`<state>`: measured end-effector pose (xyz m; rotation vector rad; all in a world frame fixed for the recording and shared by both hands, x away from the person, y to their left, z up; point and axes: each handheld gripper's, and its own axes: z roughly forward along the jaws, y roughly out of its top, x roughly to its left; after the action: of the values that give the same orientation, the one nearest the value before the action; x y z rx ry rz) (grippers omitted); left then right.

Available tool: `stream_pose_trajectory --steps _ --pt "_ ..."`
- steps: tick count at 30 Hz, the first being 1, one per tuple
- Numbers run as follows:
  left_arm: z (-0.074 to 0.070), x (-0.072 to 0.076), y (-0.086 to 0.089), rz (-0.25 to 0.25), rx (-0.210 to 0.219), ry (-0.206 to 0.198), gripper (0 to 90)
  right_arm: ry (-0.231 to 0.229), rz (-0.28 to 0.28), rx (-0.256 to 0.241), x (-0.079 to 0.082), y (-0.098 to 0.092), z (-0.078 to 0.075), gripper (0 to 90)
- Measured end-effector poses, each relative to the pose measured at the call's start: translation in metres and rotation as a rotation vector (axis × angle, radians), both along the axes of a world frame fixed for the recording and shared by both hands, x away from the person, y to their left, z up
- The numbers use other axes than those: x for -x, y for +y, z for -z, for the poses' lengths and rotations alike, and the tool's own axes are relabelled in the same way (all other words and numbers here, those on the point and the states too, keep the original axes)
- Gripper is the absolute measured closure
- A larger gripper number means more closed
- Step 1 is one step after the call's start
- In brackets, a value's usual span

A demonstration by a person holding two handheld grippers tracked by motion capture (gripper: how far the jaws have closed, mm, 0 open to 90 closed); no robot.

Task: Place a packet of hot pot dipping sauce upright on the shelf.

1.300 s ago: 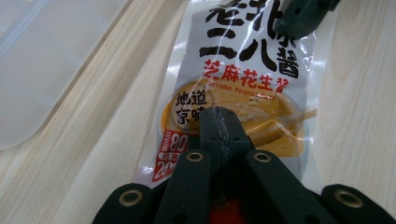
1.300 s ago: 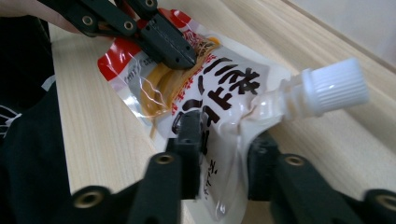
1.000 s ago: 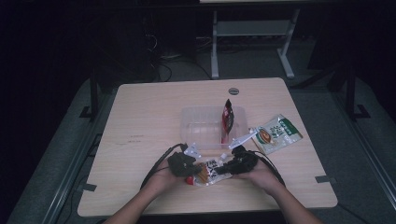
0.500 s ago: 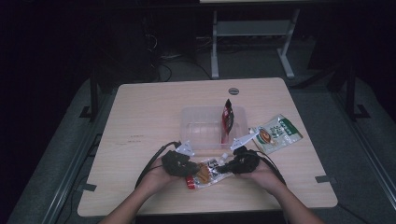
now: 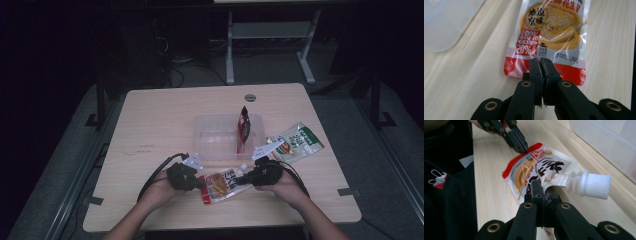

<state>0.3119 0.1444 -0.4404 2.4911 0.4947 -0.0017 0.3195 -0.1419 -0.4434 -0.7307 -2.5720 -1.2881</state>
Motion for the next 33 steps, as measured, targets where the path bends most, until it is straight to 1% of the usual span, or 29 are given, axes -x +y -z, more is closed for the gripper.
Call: stream_pose_trajectory --steps 1,4,11,13,15,16,21,22,24,25,27,28,29,31,33 --pt "0.001 0.000 -0.001 0.004 -0.005 0.001 87.4 -0.005 -0.004 -0.005 0.000 -0.001 -0.001 89.6" --pt "0.002 0.001 -0.003 0.009 -0.008 0.001 87.3 -0.007 -0.011 -0.045 0.001 -0.003 -0.004 89.6" --pt "0.002 0.001 -0.008 0.010 0.013 -0.006 86.4 -0.009 -0.026 -0.131 0.003 -0.004 -0.011 89.6" --pt "0.002 0.001 -0.010 0.008 0.021 -0.005 86.4 -0.010 -0.026 -0.157 0.003 -0.004 -0.013 89.7" --pt "0.002 0.001 -0.011 0.011 0.029 -0.003 86.2 0.002 -0.022 -0.183 0.004 -0.003 -0.016 89.7" --pt "0.002 0.001 -0.012 0.012 0.037 -0.002 86.3 -0.007 -0.027 -0.199 0.004 -0.003 -0.017 89.7" --pt "0.002 0.002 -0.018 0.019 0.055 0.001 85.4 -0.018 -0.035 -0.251 0.005 -0.001 -0.023 89.7" --pt "0.002 0.003 -0.022 0.026 0.067 0.003 85.3 -0.012 -0.037 -0.263 0.005 0.000 -0.024 89.7" --pt "0.003 0.004 -0.025 0.030 0.075 0.011 84.9 -0.017 -0.048 -0.269 0.006 0.001 -0.026 89.7" --pt "0.003 0.005 -0.028 0.036 0.085 0.022 84.6 -0.017 -0.053 -0.272 0.006 0.002 -0.027 89.7" --pt "0.003 0.006 -0.032 0.048 0.092 0.030 84.6 -0.024 -0.059 -0.275 0.007 0.003 -0.028 89.6" --pt "0.003 0.006 -0.034 0.055 0.091 0.036 84.5 -0.034 -0.064 -0.276 0.007 0.003 -0.029 89.6" --pt "0.003 0.007 -0.037 0.061 0.098 0.036 84.2 -0.031 -0.065 -0.274 0.007 0.004 -0.029 89.6" --pt "0.004 0.010 -0.042 0.073 0.094 0.033 84.1 -0.039 -0.070 -0.273 0.008 0.006 -0.029 89.6" --pt "0.004 0.012 -0.045 0.083 0.090 0.032 83.0 -0.038 -0.073 -0.267 0.008 0.006 -0.030 89.6"
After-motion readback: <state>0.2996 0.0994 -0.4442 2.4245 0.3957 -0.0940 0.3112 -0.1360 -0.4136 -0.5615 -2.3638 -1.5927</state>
